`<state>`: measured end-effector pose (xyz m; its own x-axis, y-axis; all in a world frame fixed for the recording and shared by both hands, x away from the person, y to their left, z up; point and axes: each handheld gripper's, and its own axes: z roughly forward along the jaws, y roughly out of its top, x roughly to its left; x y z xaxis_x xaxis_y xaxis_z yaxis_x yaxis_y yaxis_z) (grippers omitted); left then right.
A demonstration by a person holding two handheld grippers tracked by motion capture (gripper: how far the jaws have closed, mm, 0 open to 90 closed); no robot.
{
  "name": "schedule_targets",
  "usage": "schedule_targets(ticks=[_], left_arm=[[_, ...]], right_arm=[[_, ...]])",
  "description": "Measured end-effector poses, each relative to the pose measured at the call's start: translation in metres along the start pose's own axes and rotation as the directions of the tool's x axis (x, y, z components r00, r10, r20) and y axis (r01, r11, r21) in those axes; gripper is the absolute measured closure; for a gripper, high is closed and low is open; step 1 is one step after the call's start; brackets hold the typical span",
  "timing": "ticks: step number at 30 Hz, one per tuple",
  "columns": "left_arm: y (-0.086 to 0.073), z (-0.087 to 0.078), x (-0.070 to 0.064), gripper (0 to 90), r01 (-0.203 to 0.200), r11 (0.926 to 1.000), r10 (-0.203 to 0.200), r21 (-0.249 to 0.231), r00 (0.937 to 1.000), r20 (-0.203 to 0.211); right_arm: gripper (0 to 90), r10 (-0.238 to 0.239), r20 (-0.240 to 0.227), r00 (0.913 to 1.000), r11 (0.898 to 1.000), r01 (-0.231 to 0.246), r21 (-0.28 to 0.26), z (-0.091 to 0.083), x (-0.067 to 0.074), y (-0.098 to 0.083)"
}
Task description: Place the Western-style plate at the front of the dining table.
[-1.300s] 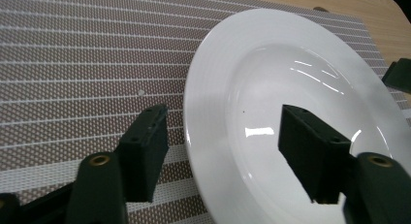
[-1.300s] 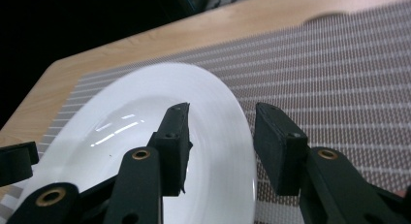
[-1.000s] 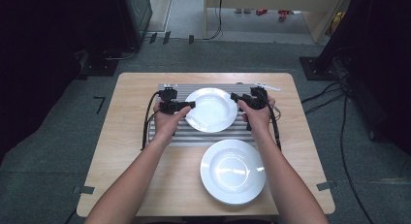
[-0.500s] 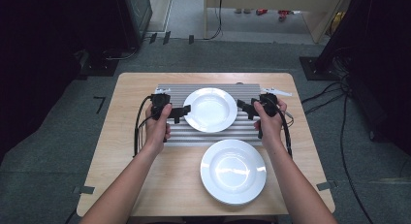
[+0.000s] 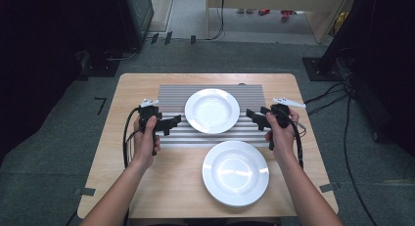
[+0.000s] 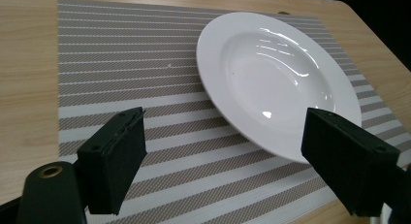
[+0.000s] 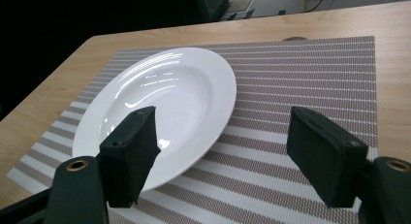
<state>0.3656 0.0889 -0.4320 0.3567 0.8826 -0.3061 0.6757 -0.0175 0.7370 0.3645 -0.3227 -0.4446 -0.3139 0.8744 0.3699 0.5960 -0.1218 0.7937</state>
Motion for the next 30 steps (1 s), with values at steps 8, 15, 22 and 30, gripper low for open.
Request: schedule_targets(ticks=[8, 15, 22, 30], left_arm=[[-0.014, -0.026, 0.009, 16.4, 0.0, 0.9996, 0.0, -0.028, 1.0, -0.007], [-0.027, -0.042, 0.016, 16.4, 0.006, 0.9991, -0.006, -0.042, 0.9999, -0.01], [-0.041, -0.052, 0.024, 16.4, 0.02, 0.999, -0.021, -0.04, 0.9996, -0.02], [-0.057, -0.062, 0.033, 16.4, 0.035, 0.9987, -0.036, -0.038, 0.9988, -0.033]], right_arm=[[25.3, -0.002, -0.011, 0.9999, 1.0, 0.002, -0.01, -0.028, -0.004, -0.012], [23.8, -0.01, -0.009, 0.9999, 1.0, 0.01, -0.019, -0.049, -0.009, -0.021], [23.0, -0.018, -0.001, 0.9998, 1.0, 0.018, -0.023, -0.069, -0.015, -0.031], [22.5, -0.015, 0.014, 0.9998, 0.999, 0.016, -0.031, -0.087, -0.025, -0.044]])
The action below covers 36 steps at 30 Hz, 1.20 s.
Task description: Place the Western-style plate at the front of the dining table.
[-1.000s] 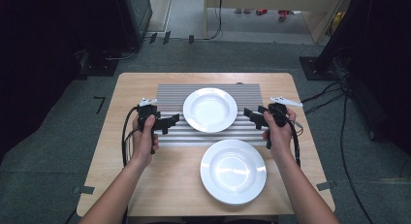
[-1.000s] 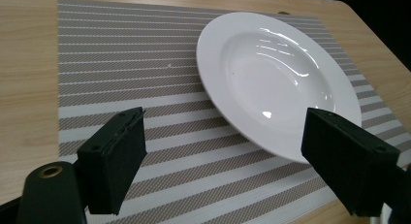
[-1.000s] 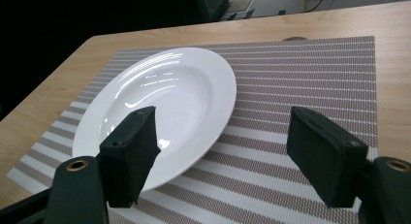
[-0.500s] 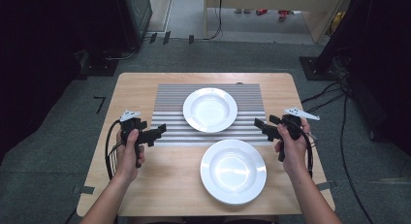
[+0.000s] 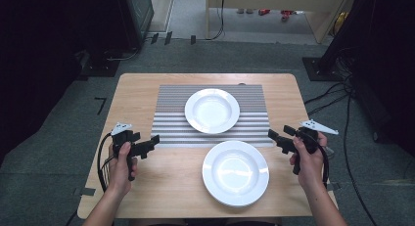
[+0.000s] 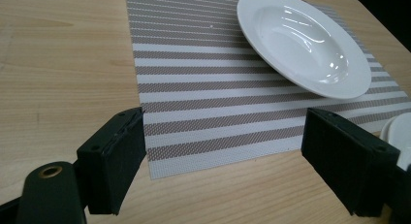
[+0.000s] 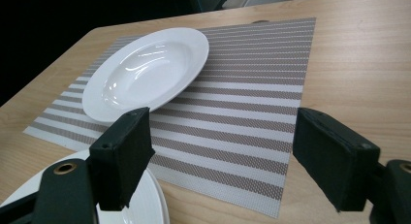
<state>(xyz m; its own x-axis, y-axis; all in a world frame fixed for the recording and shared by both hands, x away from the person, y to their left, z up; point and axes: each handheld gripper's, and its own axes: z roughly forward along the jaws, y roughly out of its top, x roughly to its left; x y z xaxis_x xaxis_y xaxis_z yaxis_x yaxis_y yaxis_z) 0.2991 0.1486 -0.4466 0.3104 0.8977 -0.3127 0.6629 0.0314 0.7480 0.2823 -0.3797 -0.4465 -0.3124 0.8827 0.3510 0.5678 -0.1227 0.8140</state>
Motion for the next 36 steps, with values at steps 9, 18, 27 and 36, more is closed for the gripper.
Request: schedule_targets(ticks=[9, 18, 27, 36], left_arm=[[-0.014, -0.012, 0.011, 16.4, 0.019, 0.9998, -0.019, -0.006, 0.9996, -0.022], [-0.029, -0.024, 0.022, 16.4, 0.022, 0.9997, -0.022, -0.006, 0.9986, -0.049], [-0.046, -0.03, 0.033, 16.4, 0.034, 0.9994, -0.033, 0.008, 0.9965, -0.076], [-0.059, -0.037, 0.046, 16.3, 0.038, 0.9992, -0.036, 0.013, 0.9925, -0.117]], right_arm=[[22.1, 0.008, 0.021, 0.9997, 1.0, -0.008, -0.01, -0.018, -0.01, -0.011], [21.8, 0.002, 0.043, 0.9991, 1.0, -0.001, -0.007, -0.033, -0.016, -0.024], [21.7, 0.023, 0.068, 0.9974, 1.0, -0.023, -0.002, -0.046, -0.027, -0.039], [21.7, 0.037, 0.104, 0.9939, 0.999, -0.037, 0.001, -0.058, -0.04, -0.053]])
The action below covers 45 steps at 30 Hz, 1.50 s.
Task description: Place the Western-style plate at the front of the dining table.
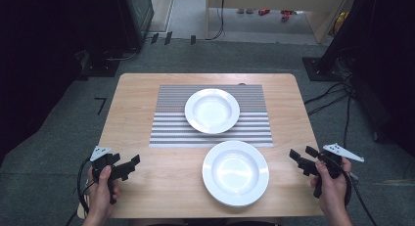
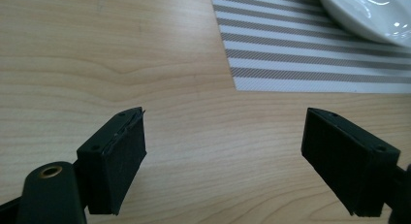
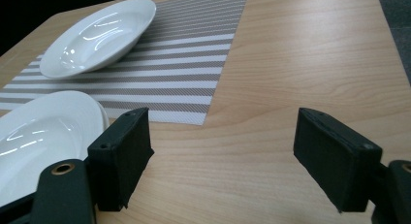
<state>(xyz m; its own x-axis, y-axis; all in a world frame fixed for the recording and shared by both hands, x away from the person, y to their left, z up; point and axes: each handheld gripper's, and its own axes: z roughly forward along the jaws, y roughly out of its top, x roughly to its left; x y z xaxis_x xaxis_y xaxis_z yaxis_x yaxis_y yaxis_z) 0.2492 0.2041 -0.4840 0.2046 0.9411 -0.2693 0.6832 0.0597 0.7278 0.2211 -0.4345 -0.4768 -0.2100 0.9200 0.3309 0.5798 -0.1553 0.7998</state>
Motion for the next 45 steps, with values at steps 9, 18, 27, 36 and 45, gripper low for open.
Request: schedule_targets(ticks=[9, 18, 27, 36, 45], left_arm=[[-0.015, -0.004, 0.016, 16.3, 0.019, 0.9996, -0.018, 0.02, 0.9992, -0.036], [-0.03, -0.006, 0.026, 16.3, 0.008, 0.9993, -0.006, 0.038, 0.9975, -0.07], [-0.038, -0.009, 0.025, 16.3, -0.047, 0.9987, 0.049, 0.021, 0.9924, -0.112], [-0.042, -0.005, 0.018, 13.9, -0.114, 0.9929, 0.118, 0.034, 0.9803, -0.158], [-0.046, -0.002, 0.01, 13.8, -0.166, 0.9852, 0.172, 0.043, 0.9619, -0.213]], right_arm=[[21.7, 0.024, 0.031, 0.9992, 0.999, -0.025, 0.021, -0.007, -0.015, -0.016], [21.5, 0.039, 0.061, 0.9974, 0.998, -0.042, 0.049, -0.009, -0.025, -0.03], [21.3, 0.038, 0.096, 0.9947, 0.996, -0.045, 0.079, -0.008, -0.033, -0.044], [20.8, -0.041, 0.156, 0.987, 0.993, 0.023, 0.116, -0.001, -0.025, -0.048], [16.6, -0.207, 0.236, 0.9495, 0.968, 0.165, 0.187, 0.009, -0.008, -0.052]])
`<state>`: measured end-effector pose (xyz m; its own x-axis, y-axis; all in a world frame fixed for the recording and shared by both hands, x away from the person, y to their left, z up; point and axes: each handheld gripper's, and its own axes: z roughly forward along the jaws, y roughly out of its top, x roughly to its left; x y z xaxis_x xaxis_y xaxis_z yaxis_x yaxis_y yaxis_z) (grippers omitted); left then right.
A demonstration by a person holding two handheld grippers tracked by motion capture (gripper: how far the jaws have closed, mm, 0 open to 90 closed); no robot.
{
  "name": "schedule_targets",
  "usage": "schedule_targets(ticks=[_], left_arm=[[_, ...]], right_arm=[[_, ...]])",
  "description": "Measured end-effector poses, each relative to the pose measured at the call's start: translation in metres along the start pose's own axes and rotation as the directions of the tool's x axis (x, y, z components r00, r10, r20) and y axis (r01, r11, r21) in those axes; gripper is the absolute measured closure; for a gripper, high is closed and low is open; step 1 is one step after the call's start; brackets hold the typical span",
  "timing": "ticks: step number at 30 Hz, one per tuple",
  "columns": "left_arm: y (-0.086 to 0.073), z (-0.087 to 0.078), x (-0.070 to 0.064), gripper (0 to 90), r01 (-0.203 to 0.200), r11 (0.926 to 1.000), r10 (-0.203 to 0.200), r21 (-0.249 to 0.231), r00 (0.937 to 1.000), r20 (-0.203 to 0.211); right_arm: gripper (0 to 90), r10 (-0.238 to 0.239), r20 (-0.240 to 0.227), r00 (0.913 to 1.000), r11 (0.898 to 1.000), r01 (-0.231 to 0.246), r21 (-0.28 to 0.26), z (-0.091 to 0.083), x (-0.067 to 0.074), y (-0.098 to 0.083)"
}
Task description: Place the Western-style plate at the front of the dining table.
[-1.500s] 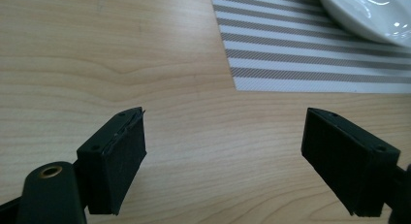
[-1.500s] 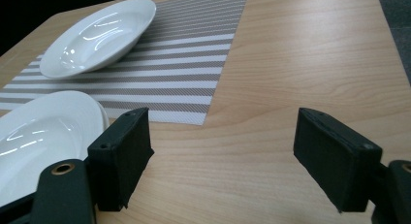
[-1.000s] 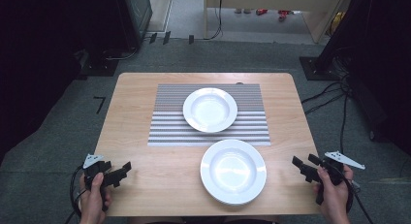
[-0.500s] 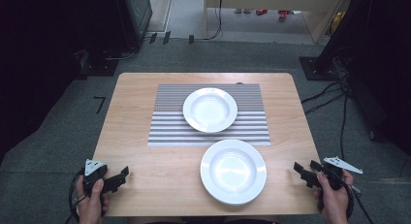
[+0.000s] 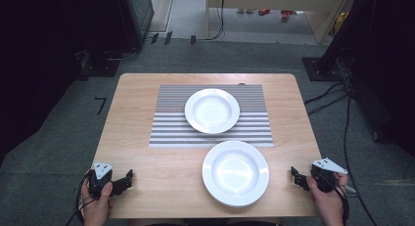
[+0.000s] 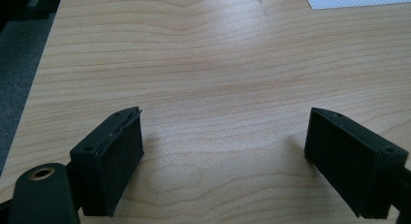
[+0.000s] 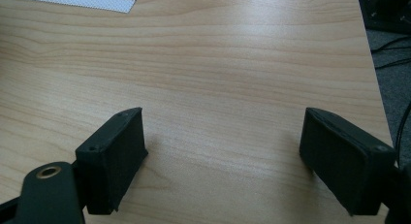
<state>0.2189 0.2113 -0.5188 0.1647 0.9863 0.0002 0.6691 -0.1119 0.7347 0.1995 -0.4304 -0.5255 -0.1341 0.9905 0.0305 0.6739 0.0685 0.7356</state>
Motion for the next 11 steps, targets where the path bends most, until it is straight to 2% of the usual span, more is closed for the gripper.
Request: schedule_targets(ticks=[11], left_arm=[[0.0004, 0.0005, 0.0004, 13.3, -0.003, 1.0, 0.003, 0.001, 1.0, 0.003]], right_arm=[[13.4, 0.001, 0.0, 1.0, 1.0, -0.001, 0.007, 0.0007, 0.0003, 0.0004]])
